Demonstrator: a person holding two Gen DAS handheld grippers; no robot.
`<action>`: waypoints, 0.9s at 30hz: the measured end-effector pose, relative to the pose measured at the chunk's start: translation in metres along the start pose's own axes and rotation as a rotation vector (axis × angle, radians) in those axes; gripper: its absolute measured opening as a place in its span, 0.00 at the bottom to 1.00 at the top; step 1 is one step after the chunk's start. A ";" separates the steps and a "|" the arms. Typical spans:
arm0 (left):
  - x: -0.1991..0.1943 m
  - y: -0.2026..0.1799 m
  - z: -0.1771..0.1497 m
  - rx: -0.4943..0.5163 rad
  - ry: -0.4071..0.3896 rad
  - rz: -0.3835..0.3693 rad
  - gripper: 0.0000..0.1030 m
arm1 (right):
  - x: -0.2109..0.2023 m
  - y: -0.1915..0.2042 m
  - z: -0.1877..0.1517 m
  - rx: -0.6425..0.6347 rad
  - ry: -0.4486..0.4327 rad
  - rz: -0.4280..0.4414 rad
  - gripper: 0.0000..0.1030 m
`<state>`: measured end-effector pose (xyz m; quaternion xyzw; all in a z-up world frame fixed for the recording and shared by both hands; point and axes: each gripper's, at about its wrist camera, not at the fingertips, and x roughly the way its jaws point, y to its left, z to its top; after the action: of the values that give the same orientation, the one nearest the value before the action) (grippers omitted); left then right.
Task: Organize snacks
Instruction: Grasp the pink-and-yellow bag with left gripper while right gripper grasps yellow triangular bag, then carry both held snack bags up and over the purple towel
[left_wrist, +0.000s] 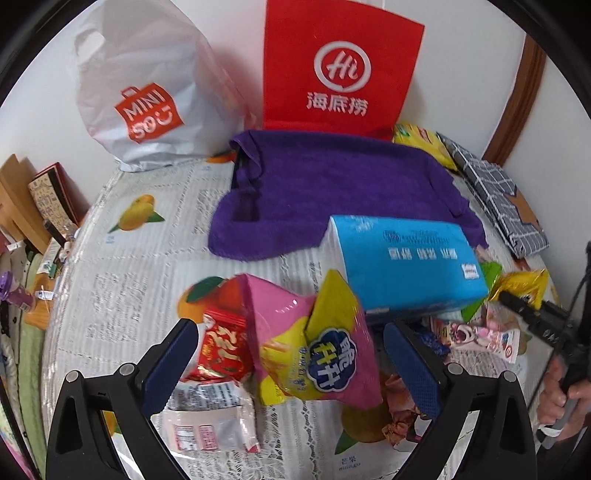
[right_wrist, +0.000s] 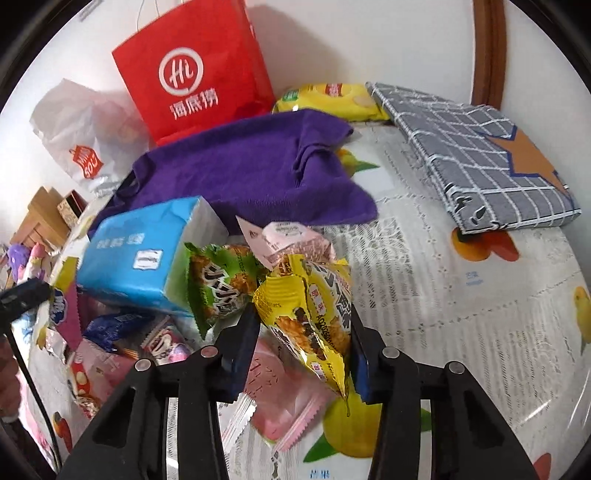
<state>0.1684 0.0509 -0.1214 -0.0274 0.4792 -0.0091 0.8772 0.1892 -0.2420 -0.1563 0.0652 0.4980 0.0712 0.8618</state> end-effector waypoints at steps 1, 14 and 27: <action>0.003 -0.001 -0.001 0.005 0.008 0.000 0.98 | -0.004 0.000 -0.001 0.003 -0.009 -0.005 0.43; 0.024 0.004 -0.005 0.010 0.073 -0.138 0.59 | -0.057 0.019 -0.007 0.043 -0.095 -0.065 0.42; 0.007 0.019 -0.007 0.034 0.070 -0.202 0.57 | -0.065 0.058 -0.022 0.026 -0.099 -0.086 0.42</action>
<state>0.1662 0.0690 -0.1315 -0.0601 0.5042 -0.1066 0.8549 0.1343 -0.1964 -0.1014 0.0585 0.4579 0.0242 0.8868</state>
